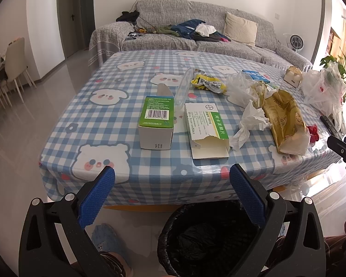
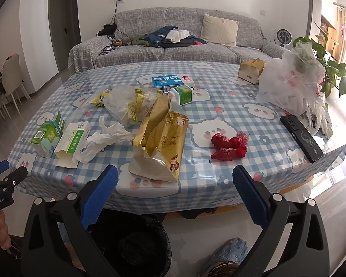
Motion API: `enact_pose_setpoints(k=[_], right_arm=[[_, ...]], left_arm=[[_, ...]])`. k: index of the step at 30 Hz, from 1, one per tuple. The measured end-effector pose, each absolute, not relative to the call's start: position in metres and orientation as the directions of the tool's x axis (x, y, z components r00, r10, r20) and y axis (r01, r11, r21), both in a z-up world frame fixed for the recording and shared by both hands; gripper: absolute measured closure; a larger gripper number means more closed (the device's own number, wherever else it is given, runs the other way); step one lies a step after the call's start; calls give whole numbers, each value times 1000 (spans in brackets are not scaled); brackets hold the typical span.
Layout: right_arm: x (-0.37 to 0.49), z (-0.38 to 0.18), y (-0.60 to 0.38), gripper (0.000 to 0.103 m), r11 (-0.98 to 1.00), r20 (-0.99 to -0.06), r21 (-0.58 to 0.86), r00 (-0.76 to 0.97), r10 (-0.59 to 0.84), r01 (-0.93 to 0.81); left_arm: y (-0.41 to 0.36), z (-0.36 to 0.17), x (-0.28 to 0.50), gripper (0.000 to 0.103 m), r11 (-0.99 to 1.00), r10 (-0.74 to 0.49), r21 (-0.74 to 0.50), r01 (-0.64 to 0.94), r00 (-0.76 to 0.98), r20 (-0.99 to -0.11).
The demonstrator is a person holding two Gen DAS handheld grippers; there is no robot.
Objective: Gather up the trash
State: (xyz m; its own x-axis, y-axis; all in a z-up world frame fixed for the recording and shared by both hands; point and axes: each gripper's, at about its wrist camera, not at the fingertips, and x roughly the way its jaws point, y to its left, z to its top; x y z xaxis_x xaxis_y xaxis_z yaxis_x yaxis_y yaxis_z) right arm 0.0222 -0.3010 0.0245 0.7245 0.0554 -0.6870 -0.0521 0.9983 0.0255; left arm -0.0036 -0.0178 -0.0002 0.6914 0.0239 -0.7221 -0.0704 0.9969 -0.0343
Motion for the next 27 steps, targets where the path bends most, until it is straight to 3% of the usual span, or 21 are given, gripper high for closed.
enact_pose_setpoints(k=[27], right_arm=[[21,25,-308,7,1000,-687,2,727,24,-31]], left_arm=[[-18,5,-4,6,996,24,-41,-77,698,-716]])
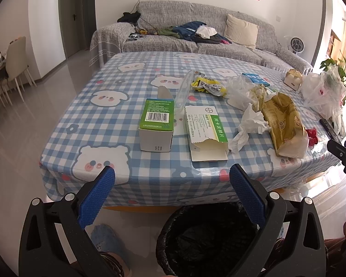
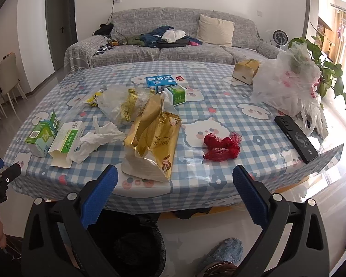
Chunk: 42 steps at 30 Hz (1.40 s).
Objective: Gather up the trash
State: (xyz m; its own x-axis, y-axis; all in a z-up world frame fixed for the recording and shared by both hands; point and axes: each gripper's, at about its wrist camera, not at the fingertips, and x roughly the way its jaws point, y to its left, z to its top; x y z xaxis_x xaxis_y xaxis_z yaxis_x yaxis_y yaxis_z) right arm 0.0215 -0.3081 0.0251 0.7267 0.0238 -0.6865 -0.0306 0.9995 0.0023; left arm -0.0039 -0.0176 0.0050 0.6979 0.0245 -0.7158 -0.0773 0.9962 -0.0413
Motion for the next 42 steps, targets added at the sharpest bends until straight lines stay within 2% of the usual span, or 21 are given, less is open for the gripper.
enact_pose_setpoints(k=[42], right_arm=[[29,20,-301,7,999,-699,7,714,34,-41]], left_arm=[[-21,6,1,6,997,31,-31,-76,700,-713]])
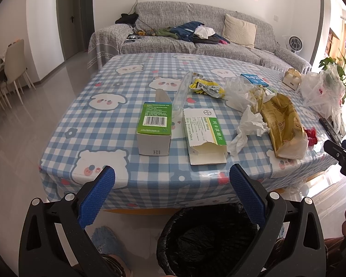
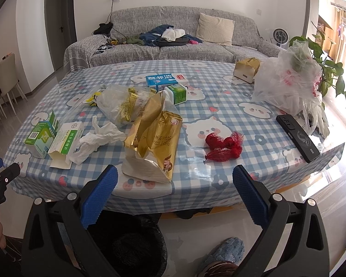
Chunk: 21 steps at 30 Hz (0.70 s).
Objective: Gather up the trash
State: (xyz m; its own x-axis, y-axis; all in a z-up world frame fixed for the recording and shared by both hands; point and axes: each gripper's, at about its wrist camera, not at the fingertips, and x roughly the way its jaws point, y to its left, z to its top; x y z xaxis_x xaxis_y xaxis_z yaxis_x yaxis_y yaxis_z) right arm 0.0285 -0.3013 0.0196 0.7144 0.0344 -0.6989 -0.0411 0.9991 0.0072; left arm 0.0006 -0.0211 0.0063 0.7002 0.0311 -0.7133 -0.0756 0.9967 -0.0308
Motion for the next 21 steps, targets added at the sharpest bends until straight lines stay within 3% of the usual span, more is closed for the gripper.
enact_pose_setpoints(k=[11,17,21], right_arm=[[60,0,-274,7,998,-731,-37,682,14,-60],[83,-16,-273,7,998,-763,-44,646,-5,-44],[95,-22,-276,7,999,-775,-40,632,-17,-23]], left_arm=[[5,-10,51,6,990,89,-6,-141,657,-748],[13,-18,79,6,993,37,-40,-110,621,-783],[10,-20,93,6,995,67,4,-101,627,-776]])
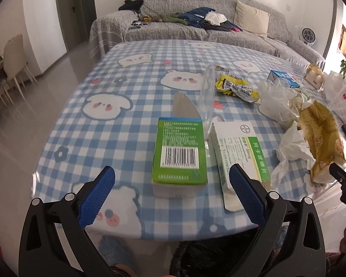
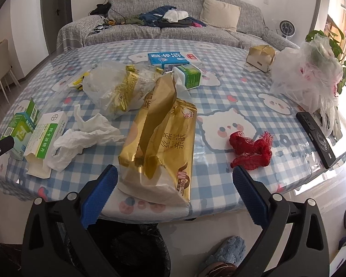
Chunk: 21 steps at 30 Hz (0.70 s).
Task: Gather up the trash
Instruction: 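Grasp the green medicine box with the left tool while the right tool grasps the gold snack bag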
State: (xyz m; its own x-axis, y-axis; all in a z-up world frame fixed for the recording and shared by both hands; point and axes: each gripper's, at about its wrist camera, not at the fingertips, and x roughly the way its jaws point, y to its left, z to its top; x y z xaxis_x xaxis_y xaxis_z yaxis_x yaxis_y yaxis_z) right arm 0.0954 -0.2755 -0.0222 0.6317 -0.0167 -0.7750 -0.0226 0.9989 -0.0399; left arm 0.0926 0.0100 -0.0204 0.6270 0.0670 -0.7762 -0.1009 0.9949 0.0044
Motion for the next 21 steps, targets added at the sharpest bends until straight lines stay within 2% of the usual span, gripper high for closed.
enact_pose_setpoints(k=[5,9,18,21], right_arm=[[105,-28,-279,7,1000,-790,-19,613,-13,-3],[109,-31,-277,17,1000,-799,-5,601,4,-13],[111,-39,-281,49,999,-823,44,566,42,-11],[111,-40,-281,51,999,-826,44,563,41,-9]], left_arm=[[17,-29,108,9,992,57,-21,-122,599,-798],[22,-33,113,16,990,55,-31,-135,589,-806],[16,-40,119,33,993,31,-42,-113,570,-821],[14,-44,121,38,994,31,-32,-104,556,-830]])
